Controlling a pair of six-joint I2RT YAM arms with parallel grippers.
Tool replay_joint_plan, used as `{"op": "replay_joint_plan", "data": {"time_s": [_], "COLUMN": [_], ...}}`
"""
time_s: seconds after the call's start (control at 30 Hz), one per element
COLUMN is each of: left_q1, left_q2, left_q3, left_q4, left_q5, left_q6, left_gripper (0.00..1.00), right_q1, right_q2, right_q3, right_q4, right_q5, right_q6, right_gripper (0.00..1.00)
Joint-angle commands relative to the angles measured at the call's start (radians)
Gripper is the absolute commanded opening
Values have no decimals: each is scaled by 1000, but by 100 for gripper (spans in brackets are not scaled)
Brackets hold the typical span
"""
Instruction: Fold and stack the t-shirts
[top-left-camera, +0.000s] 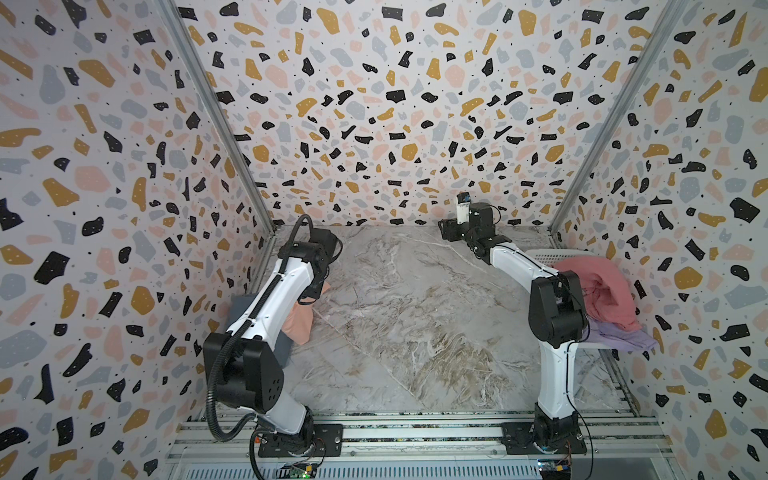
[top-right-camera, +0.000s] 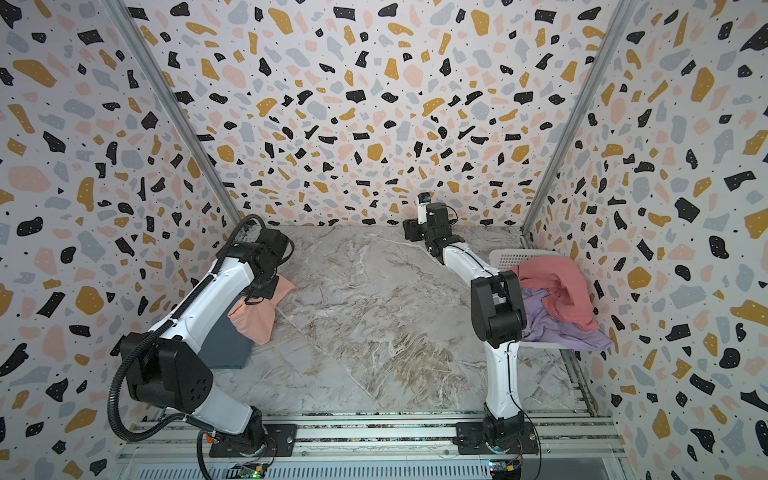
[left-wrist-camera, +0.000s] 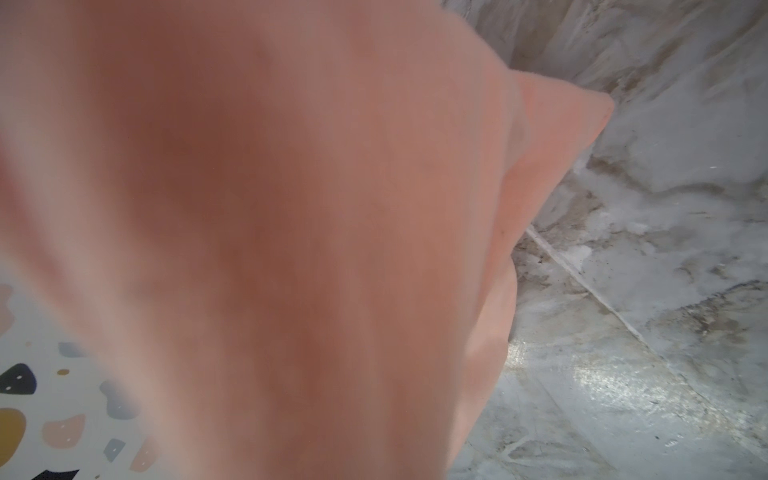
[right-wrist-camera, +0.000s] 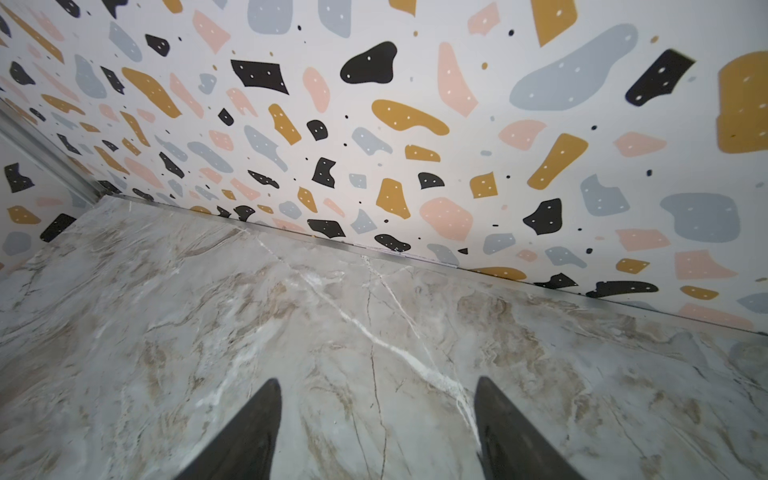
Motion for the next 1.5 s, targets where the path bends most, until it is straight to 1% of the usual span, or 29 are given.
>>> {"op": "replay_joint_plan", "data": {"time_s": [0.0,0.13,0.17,0.2,0.27,0.33,0.4,0.43,0.5,0.53,0.57,0.6,0.67,0.77,0.8,0.83,0.9,0.97,1.07,1.13,1.17,1.2,1.27,1.3,1.33,1.4,1.43,1.47], "left_q1": [35,100,113,123,146,180,213,230,259,273,287,303,344,375,376,374,368,351,321,299,290,282,271,269,269,269,269,268], "left_q2": [5,22,32,45,88,134,180,204,247,267,288,305,334,359,369,384,400,387,316,259,233,201,134,90,42,-49,-102,-139], "left_q3": [20,19,19,20,24,33,38,38,36,29,27,40,105,199,226,255,286,290,271,260,259,258,240,216,183,97,41,-1], "left_q4": [-14,-11,-11,-12,-17,-26,-31,-30,-29,-24,-21,-29,-60,-93,-105,-119,-137,-111,-4,75,106,141,236,304,386,559,665,751], "left_q5": [-29,7,9,8,-37,-83,-155,-196,-268,-325,-404,-459,-560,-616,-618,-611,-589,-541,-408,-284,-233,-161,-2,99,205,400,465,532], "left_q6": [-11,1,1,1,-14,-28,-35,-35,-29,-28,-47,-76,-162,-223,-230,-240,-260,-258,-200,-159,-147,-140,-127,-124,-121,-122,-136,-150], "left_gripper": [0,0,1,5,9,11,11,16,31,40,54,60,65,68,69,72,72,72,73,80,81,83,92,97,100,100,100,100], "right_q1": [-10,-19,-20,-20,-21,-21,-23,-23,-25,-28,-29,-31,-36,-40,-40,-41,-43,-43,-43,-43,-43,-43,-42,-42,-43,-43,-44,-44], "right_q2": [19,49,48,47,49,54,56,55,54,55,56,56,56,52,52,50,48,46,39,26,18,9,-12,-28,-44,-75,-96,-113], "right_q3": [89,142,138,136,135,138,140,140,140,140,139,139,138,132,130,129,125,124,121,111,103,93,68,53,33,-7,-31,-53], "right_q4": [-36,-72,-74,-79,-93,-106,-110,-112,-117,-121,-124,-130,-138,-146,-146,-146,-147,-148,-147,-145,-141,-138,-128,-124,-119,-107,-101,-96], "right_q5": [39,51,52,56,61,65,68,71,80,82,85,86,88,91,93,97,98,102,102,102,102,102,109,116,124,138,143,150], "right_q6": [1,0,-2,-2,-3,0,3,4,0,0,0,0,1,-3,-5,-5,-5,-5,-4,1,3,7,14,18,18,18,18,18], "right_gripper": [73,73,73,73,74,73,73,73,73,73,73,73,73,73,73,73,73,73,74,73,74,74,75,76,79,86,89,93]}}
